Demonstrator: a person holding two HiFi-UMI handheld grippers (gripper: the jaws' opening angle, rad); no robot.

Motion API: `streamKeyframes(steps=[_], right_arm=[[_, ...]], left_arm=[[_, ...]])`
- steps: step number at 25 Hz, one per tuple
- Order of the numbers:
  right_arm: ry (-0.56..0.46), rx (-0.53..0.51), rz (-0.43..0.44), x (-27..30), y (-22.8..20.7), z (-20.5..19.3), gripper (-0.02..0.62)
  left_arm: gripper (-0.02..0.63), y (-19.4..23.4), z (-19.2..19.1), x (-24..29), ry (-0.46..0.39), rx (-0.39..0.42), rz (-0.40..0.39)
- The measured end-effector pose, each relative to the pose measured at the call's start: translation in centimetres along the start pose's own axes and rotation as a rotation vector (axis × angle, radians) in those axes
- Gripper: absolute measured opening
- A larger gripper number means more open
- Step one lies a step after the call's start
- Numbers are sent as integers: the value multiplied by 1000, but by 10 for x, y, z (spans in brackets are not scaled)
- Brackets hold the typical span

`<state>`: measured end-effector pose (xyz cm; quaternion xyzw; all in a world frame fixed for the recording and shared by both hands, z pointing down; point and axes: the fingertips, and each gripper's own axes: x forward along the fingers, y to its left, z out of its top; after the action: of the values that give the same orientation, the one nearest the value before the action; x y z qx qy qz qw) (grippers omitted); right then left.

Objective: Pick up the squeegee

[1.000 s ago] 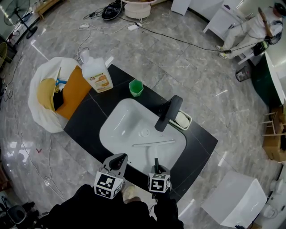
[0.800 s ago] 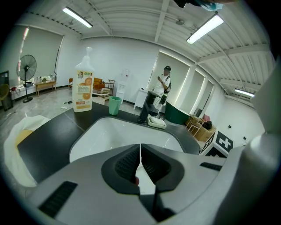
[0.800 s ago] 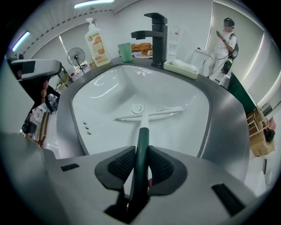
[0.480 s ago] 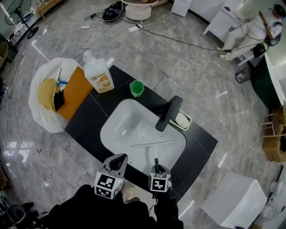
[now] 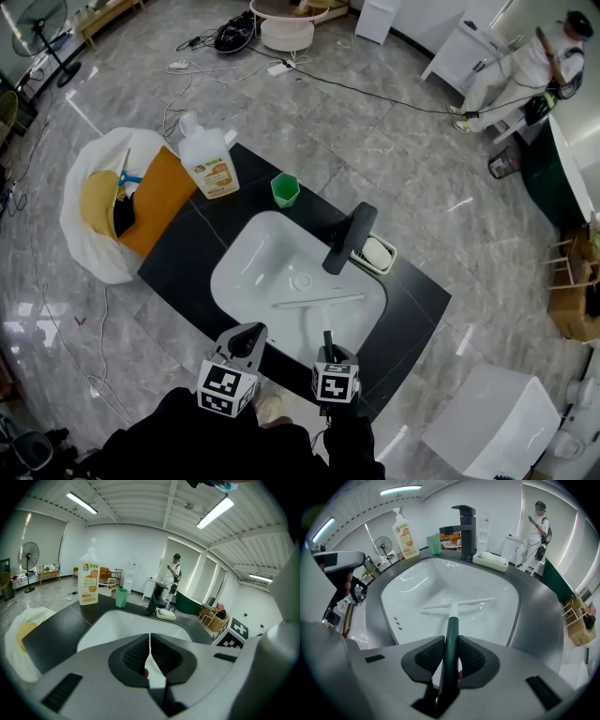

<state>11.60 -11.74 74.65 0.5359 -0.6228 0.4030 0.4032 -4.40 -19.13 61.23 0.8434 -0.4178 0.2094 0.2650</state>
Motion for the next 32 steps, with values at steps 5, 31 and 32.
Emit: streamKeyframes(steps=[5, 31, 32], right_arm=[[-41, -4, -5, -14, -1, 6, 106], [-348, -2, -43, -155, 11, 14, 107], [-364, 1, -43, -162, 12, 13, 107]], left_arm=[[31, -3, 4, -10, -17, 9, 4], [31, -60, 23, -111, -166, 80, 2], [31, -63, 23, -115, -172, 84, 2]])
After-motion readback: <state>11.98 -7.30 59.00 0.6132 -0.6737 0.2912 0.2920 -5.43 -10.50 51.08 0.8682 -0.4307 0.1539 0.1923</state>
